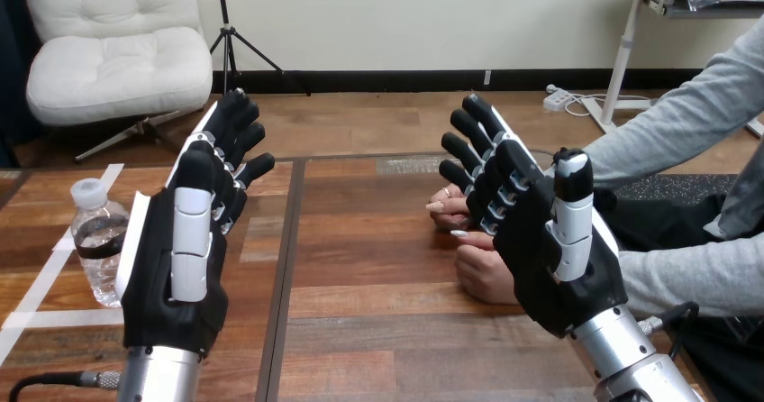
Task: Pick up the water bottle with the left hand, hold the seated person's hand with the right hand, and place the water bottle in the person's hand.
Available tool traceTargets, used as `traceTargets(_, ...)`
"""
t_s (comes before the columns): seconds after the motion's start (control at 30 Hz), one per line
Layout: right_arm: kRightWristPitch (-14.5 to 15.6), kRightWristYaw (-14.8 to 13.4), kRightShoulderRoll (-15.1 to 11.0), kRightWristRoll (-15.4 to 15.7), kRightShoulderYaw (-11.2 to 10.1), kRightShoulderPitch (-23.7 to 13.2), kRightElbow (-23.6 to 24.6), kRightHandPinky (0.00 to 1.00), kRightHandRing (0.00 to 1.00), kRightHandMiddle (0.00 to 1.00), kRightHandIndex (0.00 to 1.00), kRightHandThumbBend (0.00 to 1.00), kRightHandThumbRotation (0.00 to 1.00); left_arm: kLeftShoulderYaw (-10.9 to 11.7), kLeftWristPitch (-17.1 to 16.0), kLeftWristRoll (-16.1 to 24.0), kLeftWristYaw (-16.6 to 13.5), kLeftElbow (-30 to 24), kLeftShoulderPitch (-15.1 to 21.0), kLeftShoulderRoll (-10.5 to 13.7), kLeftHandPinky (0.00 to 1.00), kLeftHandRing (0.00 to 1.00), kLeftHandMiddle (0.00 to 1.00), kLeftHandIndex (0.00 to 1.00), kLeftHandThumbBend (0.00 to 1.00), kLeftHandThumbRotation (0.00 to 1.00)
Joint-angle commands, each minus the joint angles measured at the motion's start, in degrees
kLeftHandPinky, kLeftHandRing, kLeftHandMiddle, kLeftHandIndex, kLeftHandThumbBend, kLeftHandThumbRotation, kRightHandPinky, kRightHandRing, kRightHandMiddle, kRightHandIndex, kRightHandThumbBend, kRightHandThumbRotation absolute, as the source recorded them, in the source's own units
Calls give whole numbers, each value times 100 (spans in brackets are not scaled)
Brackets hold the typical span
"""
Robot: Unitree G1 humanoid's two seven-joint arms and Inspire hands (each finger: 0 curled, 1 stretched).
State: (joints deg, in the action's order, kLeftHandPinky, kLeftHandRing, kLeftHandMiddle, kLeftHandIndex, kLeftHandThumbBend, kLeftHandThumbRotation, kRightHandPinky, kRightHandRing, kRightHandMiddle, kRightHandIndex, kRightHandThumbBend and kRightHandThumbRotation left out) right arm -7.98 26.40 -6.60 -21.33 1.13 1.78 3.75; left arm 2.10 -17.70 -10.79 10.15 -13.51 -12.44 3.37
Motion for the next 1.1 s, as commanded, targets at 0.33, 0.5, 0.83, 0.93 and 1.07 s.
traceTargets(0.33,-231,69,64,7,-63,-208,-10,100,100,100,98,94,100,216,-273,-44,-45,-74,453,57,83,89,90,88,88,100)
traceTargets(0.5,-222,79,68,-9,-52,-193,13,100,100,99,97,94,100,374,-333,42,-105,-28,574,149,84,90,91,88,90,100)
traceTargets(0.83,-183,71,79,-11,-42,-152,74,100,100,99,96,93,100,723,-470,-83,-161,166,831,265,86,92,92,89,91,100)
traceTargets(0.93,-169,72,75,-16,-42,-148,84,100,99,98,96,93,100,858,-557,-130,-157,280,932,301,86,92,92,89,90,100)
traceTargets(1.07,-154,78,70,-27,-39,-135,103,100,99,98,96,92,100,1047,-572,-218,-212,383,1053,332,85,92,92,89,91,100)
